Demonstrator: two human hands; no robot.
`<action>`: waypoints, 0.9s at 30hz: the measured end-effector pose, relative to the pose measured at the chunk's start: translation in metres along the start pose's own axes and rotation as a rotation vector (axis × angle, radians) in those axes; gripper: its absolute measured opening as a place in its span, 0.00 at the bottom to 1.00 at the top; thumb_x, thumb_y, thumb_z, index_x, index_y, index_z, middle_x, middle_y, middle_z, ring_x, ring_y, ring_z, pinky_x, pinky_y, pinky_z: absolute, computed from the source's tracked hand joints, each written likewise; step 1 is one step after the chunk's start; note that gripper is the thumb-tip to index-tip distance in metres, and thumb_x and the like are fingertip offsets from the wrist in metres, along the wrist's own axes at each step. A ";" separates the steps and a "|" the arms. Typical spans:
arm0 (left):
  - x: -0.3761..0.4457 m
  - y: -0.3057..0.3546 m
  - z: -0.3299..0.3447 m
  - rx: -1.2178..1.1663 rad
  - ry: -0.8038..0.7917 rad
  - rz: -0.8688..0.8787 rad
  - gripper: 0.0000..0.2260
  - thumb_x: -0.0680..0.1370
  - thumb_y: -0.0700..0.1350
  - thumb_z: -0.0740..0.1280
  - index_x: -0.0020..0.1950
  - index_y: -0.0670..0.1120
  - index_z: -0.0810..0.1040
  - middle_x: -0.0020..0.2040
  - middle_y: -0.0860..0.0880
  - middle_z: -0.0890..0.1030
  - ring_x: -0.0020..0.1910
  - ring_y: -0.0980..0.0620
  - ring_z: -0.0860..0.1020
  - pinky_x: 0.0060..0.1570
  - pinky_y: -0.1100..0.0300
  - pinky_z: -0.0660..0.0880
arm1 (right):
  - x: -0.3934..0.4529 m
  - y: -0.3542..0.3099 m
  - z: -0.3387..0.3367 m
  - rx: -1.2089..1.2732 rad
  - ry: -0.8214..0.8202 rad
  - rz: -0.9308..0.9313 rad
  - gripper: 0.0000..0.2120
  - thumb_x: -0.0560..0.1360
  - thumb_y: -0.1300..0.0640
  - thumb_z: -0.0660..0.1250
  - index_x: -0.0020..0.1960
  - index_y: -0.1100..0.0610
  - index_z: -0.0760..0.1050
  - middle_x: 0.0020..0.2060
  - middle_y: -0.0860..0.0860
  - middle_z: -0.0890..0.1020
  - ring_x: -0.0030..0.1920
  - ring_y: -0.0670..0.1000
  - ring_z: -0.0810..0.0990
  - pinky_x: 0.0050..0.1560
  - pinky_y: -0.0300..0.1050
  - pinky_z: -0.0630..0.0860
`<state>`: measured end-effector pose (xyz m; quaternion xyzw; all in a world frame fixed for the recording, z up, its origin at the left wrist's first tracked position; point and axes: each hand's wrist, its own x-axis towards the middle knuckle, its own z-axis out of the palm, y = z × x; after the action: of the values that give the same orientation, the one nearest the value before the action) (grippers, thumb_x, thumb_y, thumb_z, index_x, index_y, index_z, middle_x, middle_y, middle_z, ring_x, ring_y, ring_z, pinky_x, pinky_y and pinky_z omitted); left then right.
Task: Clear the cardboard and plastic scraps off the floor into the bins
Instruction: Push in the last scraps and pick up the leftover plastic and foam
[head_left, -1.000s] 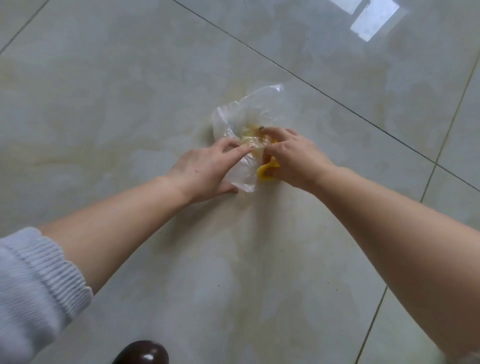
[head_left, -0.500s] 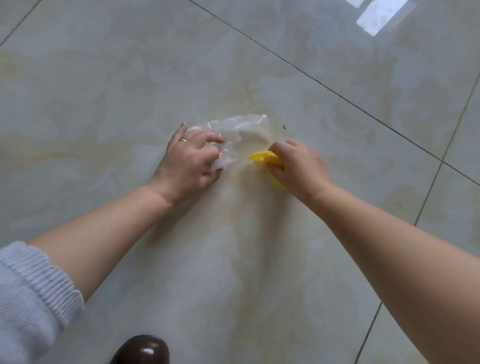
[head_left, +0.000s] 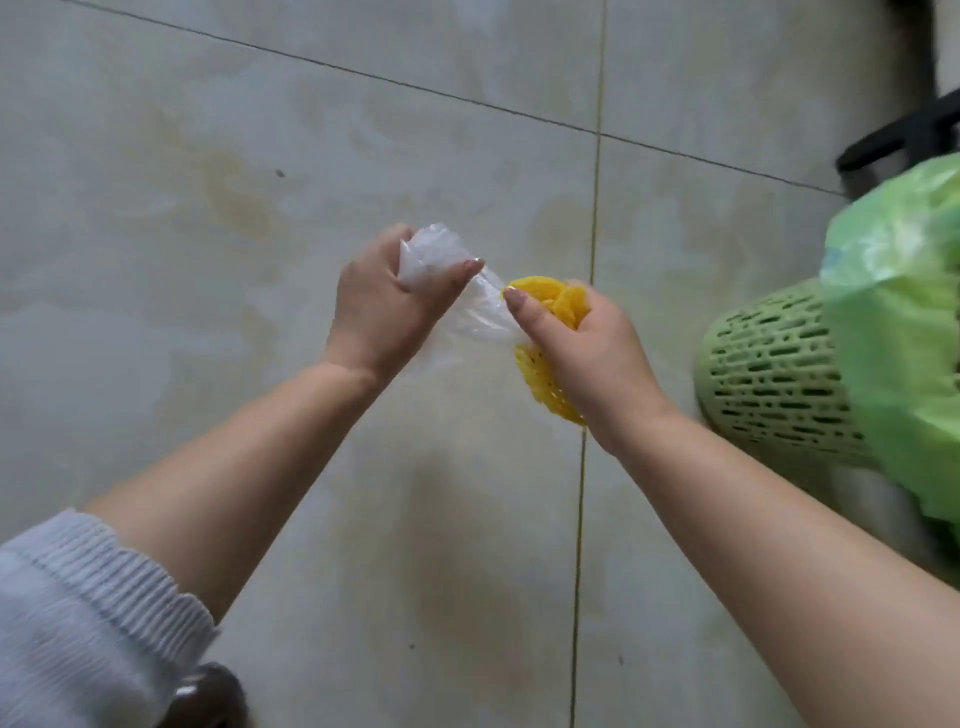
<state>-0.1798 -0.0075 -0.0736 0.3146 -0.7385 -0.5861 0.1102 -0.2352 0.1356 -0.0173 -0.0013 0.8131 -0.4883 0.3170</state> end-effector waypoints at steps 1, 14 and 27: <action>-0.010 0.008 0.018 -0.034 -0.051 -0.012 0.11 0.70 0.53 0.73 0.37 0.51 0.73 0.32 0.56 0.74 0.31 0.58 0.72 0.35 0.62 0.70 | -0.016 0.005 -0.019 0.036 0.023 0.025 0.08 0.71 0.48 0.71 0.39 0.52 0.78 0.30 0.46 0.78 0.28 0.47 0.78 0.30 0.42 0.75; -0.165 0.178 0.119 0.025 -0.738 0.239 0.07 0.72 0.53 0.70 0.38 0.53 0.75 0.29 0.58 0.78 0.28 0.62 0.75 0.29 0.65 0.73 | -0.223 0.072 -0.202 0.055 0.234 -0.205 0.13 0.71 0.54 0.72 0.36 0.58 0.71 0.25 0.45 0.75 0.26 0.41 0.72 0.28 0.32 0.70; -0.285 0.262 0.283 0.172 -0.834 0.462 0.20 0.78 0.58 0.59 0.33 0.46 0.66 0.28 0.46 0.64 0.24 0.54 0.61 0.24 0.62 0.59 | -0.311 0.120 -0.344 0.183 0.808 -0.206 0.22 0.78 0.44 0.57 0.30 0.52 0.75 0.25 0.44 0.78 0.29 0.40 0.74 0.35 0.34 0.72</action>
<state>-0.1965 0.4172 0.1489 -0.1113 -0.8161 -0.5593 -0.0943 -0.1274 0.5688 0.1580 0.1369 0.8208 -0.5489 -0.0788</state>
